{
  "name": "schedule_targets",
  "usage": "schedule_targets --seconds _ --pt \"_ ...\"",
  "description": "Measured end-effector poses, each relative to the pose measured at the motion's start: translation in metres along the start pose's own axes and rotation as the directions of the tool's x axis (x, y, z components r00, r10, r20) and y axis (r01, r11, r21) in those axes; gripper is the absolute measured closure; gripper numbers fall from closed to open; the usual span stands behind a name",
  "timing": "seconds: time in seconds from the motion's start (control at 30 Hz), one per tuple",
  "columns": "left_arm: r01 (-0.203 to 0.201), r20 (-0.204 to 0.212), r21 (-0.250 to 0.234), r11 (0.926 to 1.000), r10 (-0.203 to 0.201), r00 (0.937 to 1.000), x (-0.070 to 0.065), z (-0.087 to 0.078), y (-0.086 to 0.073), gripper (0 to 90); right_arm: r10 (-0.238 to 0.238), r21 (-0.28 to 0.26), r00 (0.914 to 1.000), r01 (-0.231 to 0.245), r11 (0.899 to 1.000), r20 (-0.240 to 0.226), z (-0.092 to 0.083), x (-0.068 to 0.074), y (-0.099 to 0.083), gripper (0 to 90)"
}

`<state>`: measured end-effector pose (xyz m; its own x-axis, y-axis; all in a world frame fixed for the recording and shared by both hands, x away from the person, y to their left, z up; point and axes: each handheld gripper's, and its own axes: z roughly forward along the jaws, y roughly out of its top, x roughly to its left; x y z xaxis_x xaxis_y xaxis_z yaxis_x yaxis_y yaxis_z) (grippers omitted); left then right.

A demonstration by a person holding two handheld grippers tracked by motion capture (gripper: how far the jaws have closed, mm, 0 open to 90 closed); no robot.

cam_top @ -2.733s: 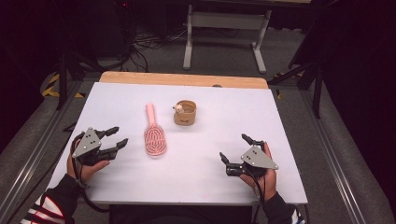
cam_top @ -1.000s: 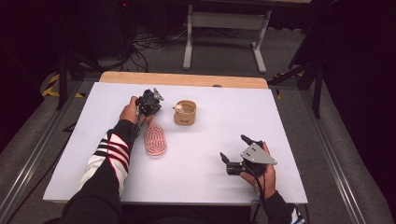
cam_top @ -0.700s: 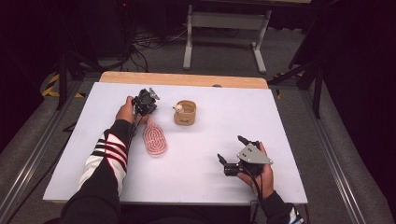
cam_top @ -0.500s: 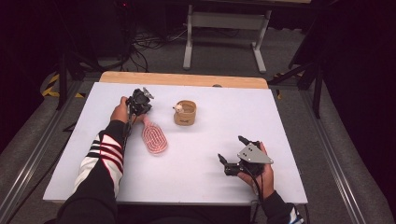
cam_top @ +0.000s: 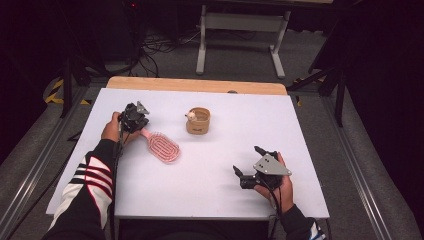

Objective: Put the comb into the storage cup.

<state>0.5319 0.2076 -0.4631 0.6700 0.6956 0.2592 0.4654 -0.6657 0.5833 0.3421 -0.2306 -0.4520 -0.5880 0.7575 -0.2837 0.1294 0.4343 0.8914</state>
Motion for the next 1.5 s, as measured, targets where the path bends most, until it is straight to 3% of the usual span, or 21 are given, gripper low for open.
schedule_targets --seconds 0.23,0.3,0.67,0.97,1.17,1.5 --pt "-0.037 -0.012 0.024 0.9990 0.038 0.9992 -0.006 -0.016 -0.018 90.0 -0.005 0.008 1.0000 0.005 1.000 -0.007 0.001 0.000 -0.001 6.8" --pt "-0.018 0.002 0.025 0.9995 0.018 0.9998 -0.006 -0.021 -0.024 90.0 -0.005 0.013 1.0000 0.005 1.000 -0.009 0.001 0.001 -0.001 6.8" --pt "-0.055 0.032 0.047 0.9974 0.053 0.9981 -0.021 -0.052 -0.056 90.0 -0.021 0.005 0.9998 0.021 1.000 0.001 -0.001 0.003 0.002 6.8" --pt "-0.052 0.078 0.035 0.9980 0.049 0.9957 -0.036 -0.074 -0.079 90.0 -0.013 -0.005 0.9999 0.013 1.000 0.009 -0.004 0.000 0.003 6.8" --pt "-0.080 0.089 0.043 0.9959 0.076 0.9931 -0.049 -0.086 -0.088 89.8 -0.016 -0.006 0.9998 0.016 1.000 0.008 -0.005 0.000 0.003 6.8" --pt "-0.075 0.098 0.036 0.9965 0.071 0.9926 -0.059 -0.095 -0.094 86.4 -0.028 -0.004 0.9994 0.028 1.000 0.019 -0.006 -0.001 0.004 6.8"
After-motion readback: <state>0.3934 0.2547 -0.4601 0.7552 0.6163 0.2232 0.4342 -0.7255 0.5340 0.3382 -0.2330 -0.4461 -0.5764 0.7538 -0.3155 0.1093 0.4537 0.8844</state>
